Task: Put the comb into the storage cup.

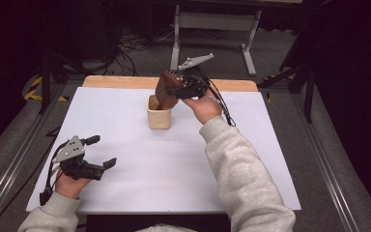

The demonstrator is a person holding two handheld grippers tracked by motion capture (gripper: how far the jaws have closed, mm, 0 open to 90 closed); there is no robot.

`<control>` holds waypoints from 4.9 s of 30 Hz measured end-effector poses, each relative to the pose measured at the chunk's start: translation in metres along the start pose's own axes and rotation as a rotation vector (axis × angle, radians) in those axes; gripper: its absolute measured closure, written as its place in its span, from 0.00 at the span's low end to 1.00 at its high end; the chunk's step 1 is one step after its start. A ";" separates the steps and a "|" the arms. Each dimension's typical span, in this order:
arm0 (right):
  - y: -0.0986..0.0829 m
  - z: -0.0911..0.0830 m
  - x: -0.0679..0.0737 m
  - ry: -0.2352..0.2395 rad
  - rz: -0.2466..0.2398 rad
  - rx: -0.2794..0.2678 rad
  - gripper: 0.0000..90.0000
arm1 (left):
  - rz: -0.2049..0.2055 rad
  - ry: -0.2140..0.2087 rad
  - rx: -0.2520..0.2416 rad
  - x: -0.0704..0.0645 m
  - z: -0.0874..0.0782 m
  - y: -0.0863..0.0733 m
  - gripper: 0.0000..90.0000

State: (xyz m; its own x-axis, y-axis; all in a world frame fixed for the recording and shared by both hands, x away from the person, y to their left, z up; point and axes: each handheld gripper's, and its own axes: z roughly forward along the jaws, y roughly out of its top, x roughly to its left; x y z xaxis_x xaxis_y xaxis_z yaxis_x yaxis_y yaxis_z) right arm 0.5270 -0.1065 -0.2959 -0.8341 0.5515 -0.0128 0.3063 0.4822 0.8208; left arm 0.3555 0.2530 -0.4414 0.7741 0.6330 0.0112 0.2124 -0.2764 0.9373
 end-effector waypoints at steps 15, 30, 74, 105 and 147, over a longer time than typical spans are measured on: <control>-0.002 0.003 0.000 0.008 -0.009 0.003 0.54 | -0.005 -0.006 -0.001 0.000 0.001 0.000 0.00; -0.001 -0.011 0.001 -0.023 -0.012 -0.140 0.00 | -0.010 -0.009 -0.002 -0.001 0.001 0.000 0.00; -0.097 -0.134 0.024 -0.067 -0.049 -0.271 0.00 | -0.037 -0.005 -0.023 0.009 -0.008 0.000 0.00; -0.221 -0.132 0.027 -0.065 0.034 -0.279 0.00 | -0.022 0.017 -0.025 0.007 -0.013 -0.001 0.01; -0.268 -0.119 0.035 -0.107 0.079 -0.281 0.03 | -0.084 0.037 -0.036 0.010 -0.003 -0.015 0.00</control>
